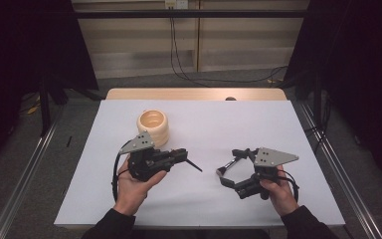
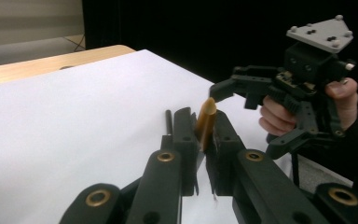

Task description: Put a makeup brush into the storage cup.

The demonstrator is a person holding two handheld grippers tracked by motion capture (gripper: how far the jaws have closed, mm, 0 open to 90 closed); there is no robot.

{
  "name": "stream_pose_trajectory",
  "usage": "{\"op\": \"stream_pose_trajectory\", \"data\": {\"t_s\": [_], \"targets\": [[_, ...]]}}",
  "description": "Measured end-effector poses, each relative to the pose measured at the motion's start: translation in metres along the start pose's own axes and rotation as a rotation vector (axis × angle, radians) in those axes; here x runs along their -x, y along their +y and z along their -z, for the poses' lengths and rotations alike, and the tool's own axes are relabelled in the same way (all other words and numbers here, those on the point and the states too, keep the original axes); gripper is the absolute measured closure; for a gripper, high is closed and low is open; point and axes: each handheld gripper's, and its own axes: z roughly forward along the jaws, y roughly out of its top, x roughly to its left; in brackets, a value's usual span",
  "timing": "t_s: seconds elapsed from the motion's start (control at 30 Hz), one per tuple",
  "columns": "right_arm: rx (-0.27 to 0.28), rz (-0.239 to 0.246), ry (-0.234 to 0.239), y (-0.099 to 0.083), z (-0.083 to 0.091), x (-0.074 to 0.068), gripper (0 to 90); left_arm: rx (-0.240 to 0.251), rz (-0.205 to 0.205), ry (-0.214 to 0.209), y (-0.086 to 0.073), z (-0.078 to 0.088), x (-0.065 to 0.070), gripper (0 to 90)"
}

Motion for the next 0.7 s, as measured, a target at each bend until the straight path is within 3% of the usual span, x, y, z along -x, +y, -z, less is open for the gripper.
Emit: {"op": "stream_pose_trajectory", "data": {"t_s": [0.2, 0.4, 0.7], "targets": [[0.024, 0.002, -0.080, -0.005, 0.017, -0.001, 0.0, 0.010, -0.002, 0.020, 0.002, 0.006, -0.004, 84.1], [0.024, -0.013, -0.096, -0.010, 0.029, 0.000, 0.2, 0.021, -0.005, 0.037, 0.006, 0.013, -0.006, 84.1], [-0.004, -0.038, -0.178, -0.017, 0.044, -0.001, 1.5, 0.020, -0.019, 0.077, 0.009, 0.022, -0.012, 84.1]]}}
